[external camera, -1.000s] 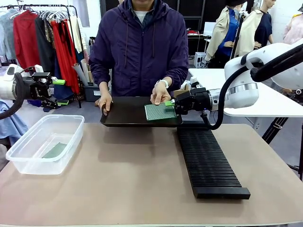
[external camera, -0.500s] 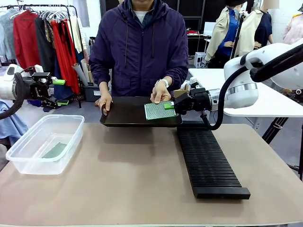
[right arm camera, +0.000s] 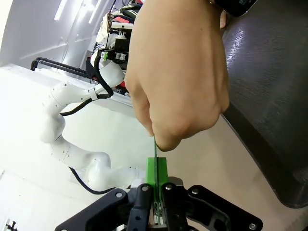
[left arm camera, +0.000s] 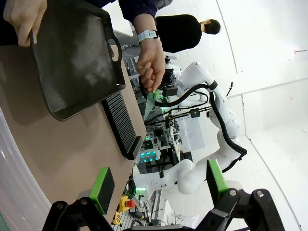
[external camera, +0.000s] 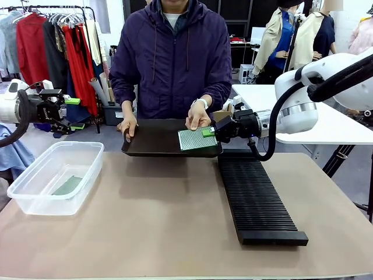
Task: Sort PCBs into racks and boxes based on the side picked up.
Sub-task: Pick up the Blank PCB handed by the Human, then if the short side of the Blank PCB is picked up, insert it into the PCB Rack ; if the long side is picked up, place it in the Organizing box.
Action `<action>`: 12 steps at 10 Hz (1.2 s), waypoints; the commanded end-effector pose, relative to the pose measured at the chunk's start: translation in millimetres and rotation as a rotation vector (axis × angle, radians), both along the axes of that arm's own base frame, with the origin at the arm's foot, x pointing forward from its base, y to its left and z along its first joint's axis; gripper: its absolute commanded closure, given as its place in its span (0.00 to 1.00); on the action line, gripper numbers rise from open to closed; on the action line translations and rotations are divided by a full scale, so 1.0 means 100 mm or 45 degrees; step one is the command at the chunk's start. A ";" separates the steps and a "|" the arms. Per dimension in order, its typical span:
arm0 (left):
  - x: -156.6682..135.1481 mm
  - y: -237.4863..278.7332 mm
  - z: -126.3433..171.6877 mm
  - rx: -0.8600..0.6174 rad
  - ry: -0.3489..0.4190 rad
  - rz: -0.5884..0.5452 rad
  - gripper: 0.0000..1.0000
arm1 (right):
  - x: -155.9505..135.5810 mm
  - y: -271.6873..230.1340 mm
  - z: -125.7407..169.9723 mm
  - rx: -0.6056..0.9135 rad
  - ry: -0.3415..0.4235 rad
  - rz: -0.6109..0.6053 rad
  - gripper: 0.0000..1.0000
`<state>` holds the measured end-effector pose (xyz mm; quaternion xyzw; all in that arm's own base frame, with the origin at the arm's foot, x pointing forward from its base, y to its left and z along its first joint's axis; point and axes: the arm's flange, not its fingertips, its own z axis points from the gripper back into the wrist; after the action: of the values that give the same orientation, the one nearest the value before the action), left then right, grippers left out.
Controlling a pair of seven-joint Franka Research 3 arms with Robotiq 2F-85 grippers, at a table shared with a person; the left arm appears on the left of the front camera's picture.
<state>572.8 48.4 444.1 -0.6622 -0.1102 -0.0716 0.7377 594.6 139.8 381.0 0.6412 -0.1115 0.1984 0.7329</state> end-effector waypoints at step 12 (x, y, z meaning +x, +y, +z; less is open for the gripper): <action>-0.02 0.01 0.02 0.011 0.001 0.003 0.00 | 0.00 0.01 0.01 0.020 0.003 -0.004 1.00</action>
<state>572.8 48.4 444.1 -0.6622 -0.1102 -0.0716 0.7377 594.6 139.4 381.0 0.6413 -0.1118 0.1980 0.7328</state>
